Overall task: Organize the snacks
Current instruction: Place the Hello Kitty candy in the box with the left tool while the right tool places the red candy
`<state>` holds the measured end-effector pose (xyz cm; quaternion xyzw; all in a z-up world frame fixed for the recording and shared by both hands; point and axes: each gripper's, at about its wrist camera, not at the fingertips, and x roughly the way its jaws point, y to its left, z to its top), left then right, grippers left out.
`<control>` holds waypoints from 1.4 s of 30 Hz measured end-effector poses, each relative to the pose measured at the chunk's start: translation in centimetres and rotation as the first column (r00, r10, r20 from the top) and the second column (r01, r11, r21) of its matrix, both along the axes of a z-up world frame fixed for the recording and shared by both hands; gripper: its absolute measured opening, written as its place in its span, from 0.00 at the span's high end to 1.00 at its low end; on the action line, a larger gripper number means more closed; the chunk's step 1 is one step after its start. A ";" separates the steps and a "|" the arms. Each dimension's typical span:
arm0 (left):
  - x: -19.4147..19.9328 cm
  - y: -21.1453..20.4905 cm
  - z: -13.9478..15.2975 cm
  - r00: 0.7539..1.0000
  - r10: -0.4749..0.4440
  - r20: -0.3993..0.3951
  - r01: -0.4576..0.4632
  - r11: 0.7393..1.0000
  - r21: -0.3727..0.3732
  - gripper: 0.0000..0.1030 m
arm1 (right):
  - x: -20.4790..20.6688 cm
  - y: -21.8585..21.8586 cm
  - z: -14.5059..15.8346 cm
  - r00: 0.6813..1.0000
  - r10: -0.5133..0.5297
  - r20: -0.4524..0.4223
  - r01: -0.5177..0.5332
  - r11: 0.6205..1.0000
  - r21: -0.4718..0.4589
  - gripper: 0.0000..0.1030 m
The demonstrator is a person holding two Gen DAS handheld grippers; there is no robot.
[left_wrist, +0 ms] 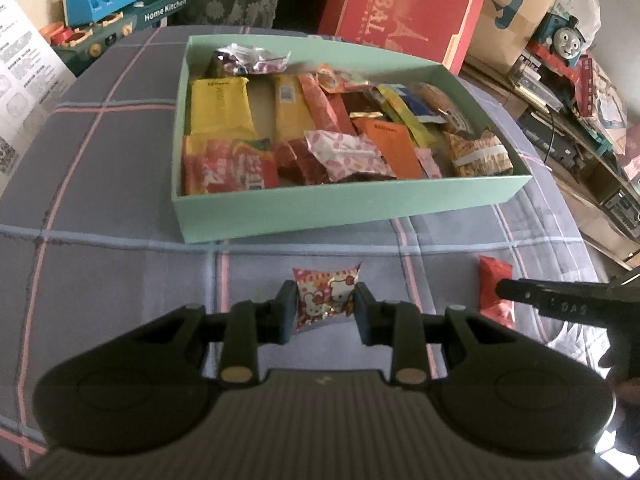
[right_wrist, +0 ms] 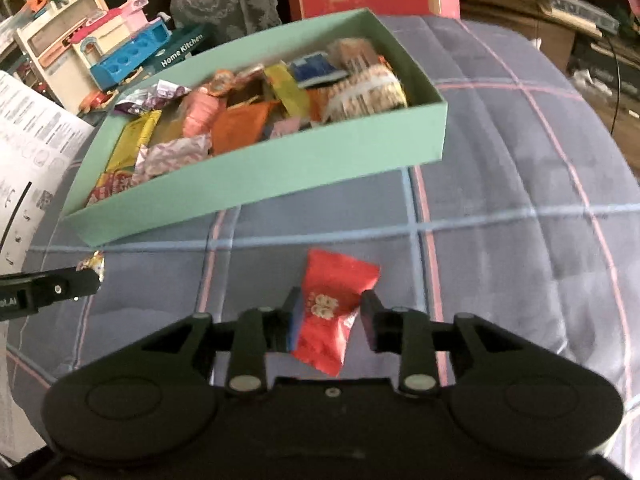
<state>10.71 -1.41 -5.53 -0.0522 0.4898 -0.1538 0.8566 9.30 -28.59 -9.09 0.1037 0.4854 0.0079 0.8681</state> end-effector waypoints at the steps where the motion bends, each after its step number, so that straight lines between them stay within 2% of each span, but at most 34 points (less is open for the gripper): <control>1: 0.0 -0.1 0.1 1.000 -0.003 0.000 0.003 1.000 0.001 0.71 | -0.1 0.1 -0.2 1.000 -0.002 0.000 0.002 1.000 -0.003 0.69; 6: -0.2 -0.5 0.0 1.000 -0.016 0.003 0.016 1.000 0.005 0.71 | 0.3 0.2 -0.8 1.000 -0.022 -0.012 0.023 1.000 0.019 0.60; 9: -0.3 -0.4 0.0 1.000 -0.014 0.000 0.014 1.000 0.007 0.71 | 0.0 1.3 -1.2 1.000 -0.004 0.001 0.004 1.000 -0.023 0.58; 10: -0.2 -0.4 0.0 1.000 -0.012 -0.003 0.012 1.000 0.007 0.71 | -0.1 1.7 -1.2 1.000 0.002 0.007 -0.002 0.999 -0.042 0.58; 13: -0.1 -0.3 -0.3 1.000 -0.006 -0.013 0.006 1.000 0.009 0.71 | -0.3 2.7 -1.3 1.000 0.022 0.017 -0.019 0.993 -0.114 0.68; 15: 0.0 -0.3 -0.2 1.000 -0.008 -0.011 0.008 1.000 0.007 0.71 | -0.3 2.4 -1.0 1.000 0.014 0.014 -0.013 0.996 -0.093 0.70; 24: 1.4 -0.2 2.1 0.998 -0.023 0.055 0.022 1.000 0.007 0.71 | 1.0 0.1 4.5 0.993 -0.024 0.118 0.026 1.000 -0.017 0.71; 32: 7.0 -0.1 5.1 0.991 0.007 0.137 -0.014 0.999 0.048 0.71 | 6.2 -0.8 7.8 0.981 -0.016 0.193 0.007 0.999 0.048 0.71; 37: 11.3 -0.7 5.2 0.990 0.027 0.136 -0.038 0.996 0.080 0.71 | 10.1 -1.5 7.7 0.981 -0.030 0.192 0.016 0.997 0.074 0.70; 42: 14.5 -1.6 4.7 0.990 0.038 0.136 -0.051 0.994 0.099 0.71 | 12.4 -2.0 6.8 0.983 -0.046 0.180 0.029 0.995 0.097 0.70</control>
